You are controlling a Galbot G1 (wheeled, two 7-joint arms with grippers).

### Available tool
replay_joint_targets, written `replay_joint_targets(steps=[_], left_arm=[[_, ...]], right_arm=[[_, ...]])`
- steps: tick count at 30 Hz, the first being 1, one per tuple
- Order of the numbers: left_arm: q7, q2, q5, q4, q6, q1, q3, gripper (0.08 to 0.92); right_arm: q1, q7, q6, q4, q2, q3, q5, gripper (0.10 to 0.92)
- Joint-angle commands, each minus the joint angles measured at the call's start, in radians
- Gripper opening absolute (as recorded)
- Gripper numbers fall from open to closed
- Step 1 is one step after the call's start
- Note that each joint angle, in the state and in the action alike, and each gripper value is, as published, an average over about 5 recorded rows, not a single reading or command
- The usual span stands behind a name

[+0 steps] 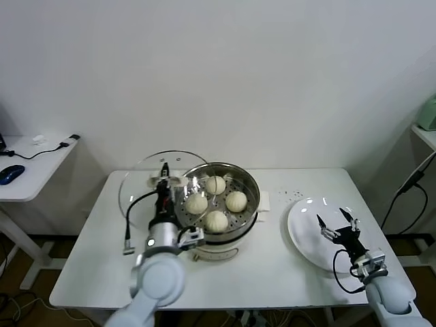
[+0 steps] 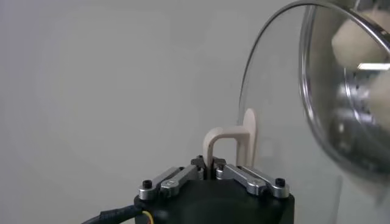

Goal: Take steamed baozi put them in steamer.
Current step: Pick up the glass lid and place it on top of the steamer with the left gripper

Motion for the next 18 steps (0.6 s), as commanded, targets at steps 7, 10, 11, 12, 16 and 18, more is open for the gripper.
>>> replay_joint_targets(steps=[7,10,11,12,16,18], left_arm=[[0.027,-0.287,0.11,0.271,0.055,-0.142,0.165,0.15],[0.025,-0.289,0.109,0.289,0.055,-0.146,0.162,0.15],[0.023,-0.289,0.108,0.296,0.055,-0.147,0.162,0.15],[0.021,-0.288,0.108,0.302,0.055,-0.146,0.161,0.15],[0.007,-0.288,0.103,0.331,0.055,-0.143,0.161,0.15],[-0.001,-0.288,0.1,0.343,0.055,-0.141,0.161,0.15]], right_arm=[[0.005,-0.008,0.008,-0.023,0.0,0.034,0.001,0.823],[0.005,-0.011,0.009,-0.025,-0.001,0.035,0.005,0.823],[0.006,-0.013,0.009,-0.026,-0.001,0.036,0.006,0.823],[0.007,-0.014,0.01,-0.028,-0.002,0.036,0.007,0.823],[0.013,-0.017,0.011,-0.034,-0.001,0.035,0.008,0.823],[0.015,-0.018,0.012,-0.035,0.0,0.035,0.009,0.823]])
